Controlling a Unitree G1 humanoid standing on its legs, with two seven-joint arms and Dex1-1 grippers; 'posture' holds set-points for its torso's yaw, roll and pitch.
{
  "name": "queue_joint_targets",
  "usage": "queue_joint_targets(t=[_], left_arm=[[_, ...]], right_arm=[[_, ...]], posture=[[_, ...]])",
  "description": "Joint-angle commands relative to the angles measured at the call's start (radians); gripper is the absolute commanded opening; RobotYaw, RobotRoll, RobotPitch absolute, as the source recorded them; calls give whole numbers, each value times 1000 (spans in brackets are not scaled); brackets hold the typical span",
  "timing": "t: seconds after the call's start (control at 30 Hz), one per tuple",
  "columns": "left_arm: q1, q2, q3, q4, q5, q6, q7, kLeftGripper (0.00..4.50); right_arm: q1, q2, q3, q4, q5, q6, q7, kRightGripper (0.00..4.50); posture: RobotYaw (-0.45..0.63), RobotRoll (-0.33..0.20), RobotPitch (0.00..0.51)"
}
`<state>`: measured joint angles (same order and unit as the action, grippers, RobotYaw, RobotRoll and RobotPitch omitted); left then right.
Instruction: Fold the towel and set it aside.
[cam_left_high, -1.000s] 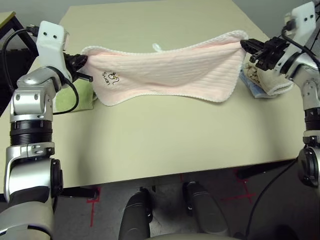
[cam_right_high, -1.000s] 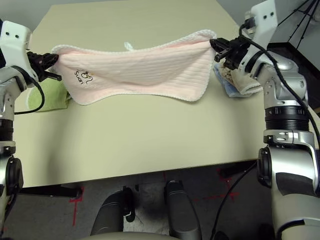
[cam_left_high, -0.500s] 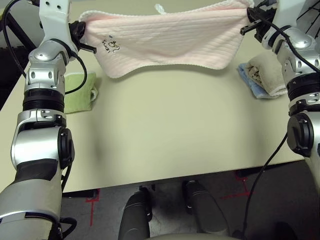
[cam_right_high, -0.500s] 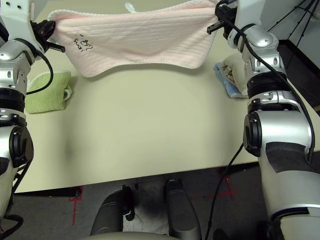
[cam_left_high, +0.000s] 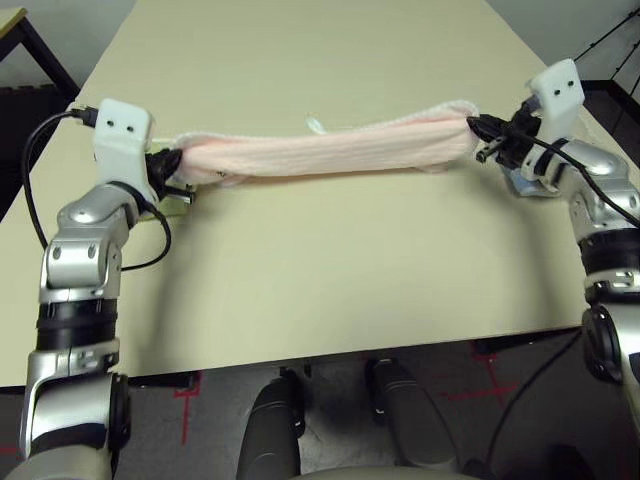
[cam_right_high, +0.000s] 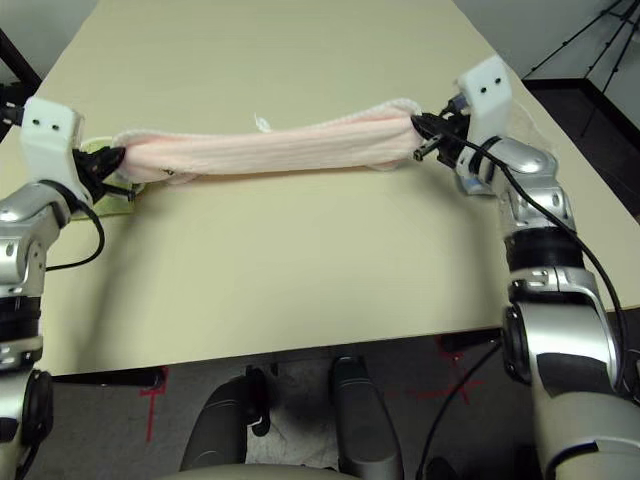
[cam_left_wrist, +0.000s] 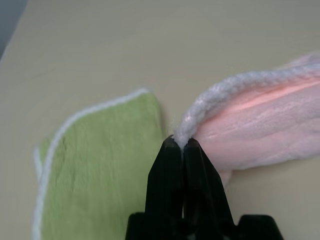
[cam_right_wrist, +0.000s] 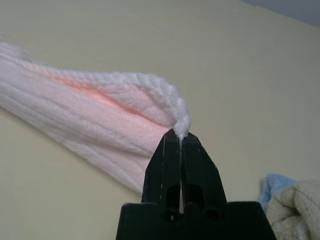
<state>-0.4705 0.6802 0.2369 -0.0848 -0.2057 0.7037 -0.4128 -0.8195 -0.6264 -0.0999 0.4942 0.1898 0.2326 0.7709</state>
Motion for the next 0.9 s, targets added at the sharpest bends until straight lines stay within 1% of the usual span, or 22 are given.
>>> queue_joint_targets(t=[0.03,0.17,0.3,0.53,0.7,0.9], left_arm=[[32,21,25,-94,-60,87,-43,26],[60,34,40,-148,-107,137,-76,26],[111,64,55,-219,-178,192,-142,26],[217,157,141,-299,-301,274,-250,26],[267,207,207,-293,-341,283,-286,26],[295,246,249,-267,-358,275,-315,26]], right_arm=[[24,-34,-22,-61,35,70,35,0],[42,-62,-12,-103,67,138,98,0],[80,-104,1,-152,83,198,165,0],[98,-157,-1,-166,98,258,233,0],[83,-183,1,-127,88,254,260,0],[65,-200,4,-74,74,231,287,0]], posture=[[-157,0,214],[-151,0,210],[-147,0,206],[-139,0,207],[-131,0,205],[-128,0,204]])
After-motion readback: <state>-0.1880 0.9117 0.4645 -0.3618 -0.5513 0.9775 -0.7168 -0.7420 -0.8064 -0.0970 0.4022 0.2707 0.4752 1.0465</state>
